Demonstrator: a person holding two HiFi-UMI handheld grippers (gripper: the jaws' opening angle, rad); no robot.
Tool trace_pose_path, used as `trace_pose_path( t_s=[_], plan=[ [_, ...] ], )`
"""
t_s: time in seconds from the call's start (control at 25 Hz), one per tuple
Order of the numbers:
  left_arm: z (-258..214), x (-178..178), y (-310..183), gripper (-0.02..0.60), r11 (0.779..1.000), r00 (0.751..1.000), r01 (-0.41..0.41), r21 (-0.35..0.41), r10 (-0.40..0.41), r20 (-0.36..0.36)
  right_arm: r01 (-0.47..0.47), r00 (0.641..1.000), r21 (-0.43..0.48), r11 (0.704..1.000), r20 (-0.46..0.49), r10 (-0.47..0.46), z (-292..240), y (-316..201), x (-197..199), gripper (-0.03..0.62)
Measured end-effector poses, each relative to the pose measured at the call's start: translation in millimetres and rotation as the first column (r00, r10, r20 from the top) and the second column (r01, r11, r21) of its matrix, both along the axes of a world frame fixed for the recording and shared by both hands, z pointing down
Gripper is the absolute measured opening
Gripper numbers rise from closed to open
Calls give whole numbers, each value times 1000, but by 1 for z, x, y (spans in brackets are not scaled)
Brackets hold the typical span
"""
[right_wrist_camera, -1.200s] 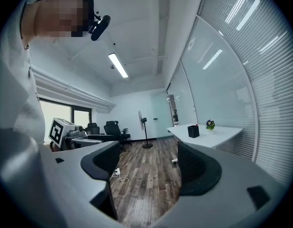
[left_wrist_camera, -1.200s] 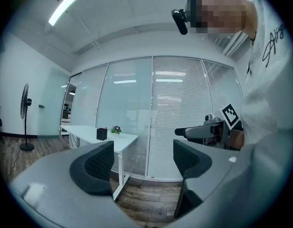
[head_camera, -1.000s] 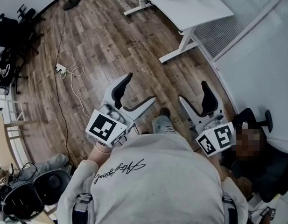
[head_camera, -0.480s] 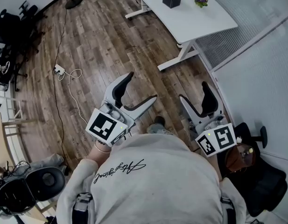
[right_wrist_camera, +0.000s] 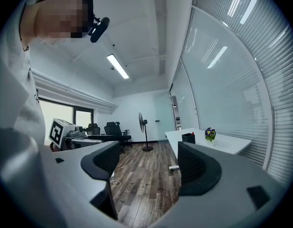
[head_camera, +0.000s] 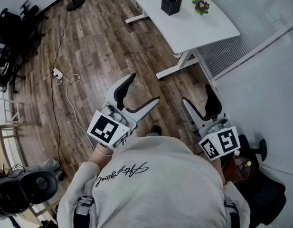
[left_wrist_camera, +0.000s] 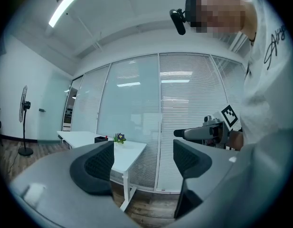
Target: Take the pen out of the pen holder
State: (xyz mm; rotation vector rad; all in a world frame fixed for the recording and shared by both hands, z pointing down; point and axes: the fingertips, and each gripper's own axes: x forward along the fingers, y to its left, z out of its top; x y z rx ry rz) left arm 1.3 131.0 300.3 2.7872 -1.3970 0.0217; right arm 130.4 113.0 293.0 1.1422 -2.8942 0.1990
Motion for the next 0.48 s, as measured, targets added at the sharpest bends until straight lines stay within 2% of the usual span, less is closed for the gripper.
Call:
trace_pose_path(
  t_s=[0.48],
  plan=[
    [9,16,-18,374,997,997,73,-29,-73,14,83,996,-33,996,24,-82,15,-30,12,362]
  ],
)
